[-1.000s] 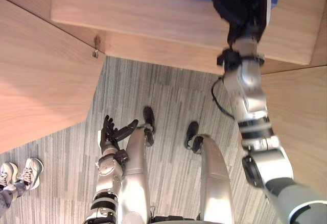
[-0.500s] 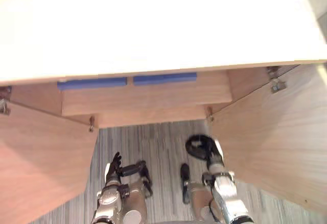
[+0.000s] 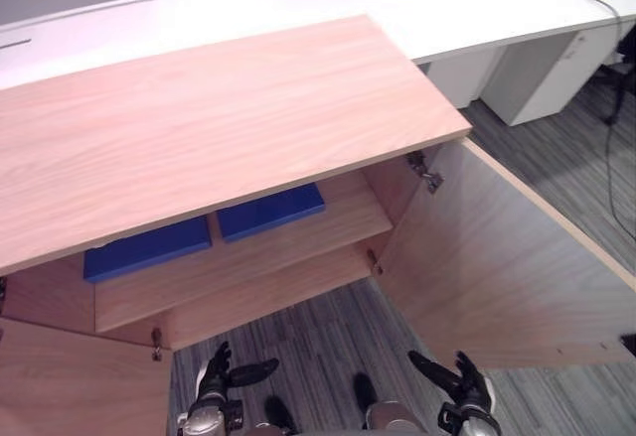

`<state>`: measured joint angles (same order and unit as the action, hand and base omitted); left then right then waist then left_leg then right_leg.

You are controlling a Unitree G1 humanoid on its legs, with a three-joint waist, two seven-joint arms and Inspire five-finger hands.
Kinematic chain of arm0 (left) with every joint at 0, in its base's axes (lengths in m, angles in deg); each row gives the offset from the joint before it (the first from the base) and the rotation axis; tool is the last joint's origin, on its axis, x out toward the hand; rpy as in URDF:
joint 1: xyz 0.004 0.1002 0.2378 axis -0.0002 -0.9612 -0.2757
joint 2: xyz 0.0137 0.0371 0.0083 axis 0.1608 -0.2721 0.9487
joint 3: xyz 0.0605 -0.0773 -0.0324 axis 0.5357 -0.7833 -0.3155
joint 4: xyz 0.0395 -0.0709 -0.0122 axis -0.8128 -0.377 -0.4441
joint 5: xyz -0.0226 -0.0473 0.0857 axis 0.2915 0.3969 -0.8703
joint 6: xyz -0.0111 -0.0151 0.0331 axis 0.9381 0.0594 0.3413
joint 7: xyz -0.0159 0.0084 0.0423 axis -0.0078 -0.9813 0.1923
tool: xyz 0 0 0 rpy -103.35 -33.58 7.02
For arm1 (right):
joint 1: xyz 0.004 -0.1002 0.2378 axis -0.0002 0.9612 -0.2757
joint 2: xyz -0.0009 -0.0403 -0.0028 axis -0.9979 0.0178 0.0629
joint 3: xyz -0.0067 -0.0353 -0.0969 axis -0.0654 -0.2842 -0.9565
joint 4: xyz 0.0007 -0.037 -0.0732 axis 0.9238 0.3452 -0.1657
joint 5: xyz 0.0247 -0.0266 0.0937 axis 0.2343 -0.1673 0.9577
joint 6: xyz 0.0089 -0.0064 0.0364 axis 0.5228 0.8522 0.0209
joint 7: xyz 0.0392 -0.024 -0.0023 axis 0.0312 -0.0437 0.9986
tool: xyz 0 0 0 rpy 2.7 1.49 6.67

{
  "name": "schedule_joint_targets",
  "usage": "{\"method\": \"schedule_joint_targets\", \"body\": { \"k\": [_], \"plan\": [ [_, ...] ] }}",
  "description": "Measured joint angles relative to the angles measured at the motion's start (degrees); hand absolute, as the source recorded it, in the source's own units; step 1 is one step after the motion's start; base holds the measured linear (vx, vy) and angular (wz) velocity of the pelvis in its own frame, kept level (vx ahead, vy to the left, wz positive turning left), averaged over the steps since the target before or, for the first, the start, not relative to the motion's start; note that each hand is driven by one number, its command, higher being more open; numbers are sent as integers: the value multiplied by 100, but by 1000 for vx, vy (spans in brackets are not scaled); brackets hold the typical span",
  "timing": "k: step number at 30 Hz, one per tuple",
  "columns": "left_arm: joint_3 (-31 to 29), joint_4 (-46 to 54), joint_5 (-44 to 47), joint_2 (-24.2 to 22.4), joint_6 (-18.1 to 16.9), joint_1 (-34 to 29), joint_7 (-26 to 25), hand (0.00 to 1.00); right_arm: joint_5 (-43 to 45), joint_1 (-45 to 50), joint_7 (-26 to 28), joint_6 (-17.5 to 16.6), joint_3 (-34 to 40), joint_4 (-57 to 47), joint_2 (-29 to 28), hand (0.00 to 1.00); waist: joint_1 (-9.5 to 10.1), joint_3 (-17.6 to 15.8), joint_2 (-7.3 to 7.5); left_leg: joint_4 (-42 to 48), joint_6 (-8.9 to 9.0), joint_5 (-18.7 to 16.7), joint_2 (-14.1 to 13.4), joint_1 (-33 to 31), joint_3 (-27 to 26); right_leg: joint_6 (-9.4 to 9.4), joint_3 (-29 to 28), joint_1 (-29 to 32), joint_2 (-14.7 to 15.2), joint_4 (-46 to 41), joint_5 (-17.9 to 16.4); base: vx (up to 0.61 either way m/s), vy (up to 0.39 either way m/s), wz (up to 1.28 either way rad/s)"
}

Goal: Walk over to the cabinet, pick up the folder, carry it to the office cabinet, place the folder inside the office cabinet, then close the office cabinet door

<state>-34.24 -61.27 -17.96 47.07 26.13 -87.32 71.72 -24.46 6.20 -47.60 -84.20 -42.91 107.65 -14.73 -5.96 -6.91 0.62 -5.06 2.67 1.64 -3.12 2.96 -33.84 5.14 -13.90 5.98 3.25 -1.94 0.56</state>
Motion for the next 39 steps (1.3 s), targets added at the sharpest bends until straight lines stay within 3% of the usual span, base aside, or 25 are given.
{"method": "schedule_joint_targets", "body": {
  "k": [3,8,12,18,22,28,32,34,35,39],
  "plan": [
    [-40,-1,-37,0,0,-169,9,100,516,86,-160,-3,557,-562,14,100,-87,30,0,1,-24,-50,43,28,-203,-25,-203,62,36,17,2,-38,-4,-37],
    [-206,1,-50,-13,-6,-322,89,100,654,67,-244,-30,1029,-1469,136,100,-151,53,-5,4,-20,-132,88,59,-505,-14,-491,186,20,8,40,-2,-22,-34],
    [-156,0,-52,-19,-23,-354,217,100,802,-631,-221,-126,1047,-1522,764,100,-189,4,-91,71,-44,-213,144,12,-770,59,-758,329,5,14,135,27,-38,-33],
    [94,-34,-54,-9,-133,-305,317,100,638,-1569,121,-140,-142,-1098,2316,100,-277,-239,-468,479,-108,-497,145,-270,-818,203,-1102,625,36,35,258,50,-75,-34],
    [334,8,-55,2,-260,-230,350,100,526,-1848,282,-140,-566,-859,2581,100,-323,-328,-593,687,-120,-611,135,-387,-738,284,-1158,710,74,44,309,-5,-88,-13],
    [472,20,-142,9,-293,-206,385,100,350,-1774,278,-116,-858,-989,2720,100,-354,-407,-525,783,-52,-677,108,-418,-652,266,-1164,720,99,150,354,-49,-74,-2],
    [458,15,-230,79,-294,-218,399,100,107,-772,287,-71,-993,-2306,2588,100,-454,-440,-479,873,-64,-676,41,-433,-587,207,-1136,668,61,235,378,4,-65,-3],
    [445,24,-416,194,-296,-219,398,100,-287,49,337,-77,-1202,-3366,2244,100,-611,-507,-371,1044,-67,-770,-77,-429,-596,220,-1181,553,-7,333,503,54,-86,-14],
    [434,25,-464,220,-296,-211,398,100,-406,207,371,-94,-1266,-3558,2185,100,-649,-512,-363,1072,-63,-785,-98,-423,-598,218,-1205,537,-26,334,514,43,-71,-28],
    [384,5,-688,296,-297,-93,408,100,-973,1295,765,-188,-1974,-4367,2140,100,-773,-566,-95,1288,-8,-894,-281,-408,-604,222,-1320,495,-120,325,566,7,-53,-18]
  ]
}}
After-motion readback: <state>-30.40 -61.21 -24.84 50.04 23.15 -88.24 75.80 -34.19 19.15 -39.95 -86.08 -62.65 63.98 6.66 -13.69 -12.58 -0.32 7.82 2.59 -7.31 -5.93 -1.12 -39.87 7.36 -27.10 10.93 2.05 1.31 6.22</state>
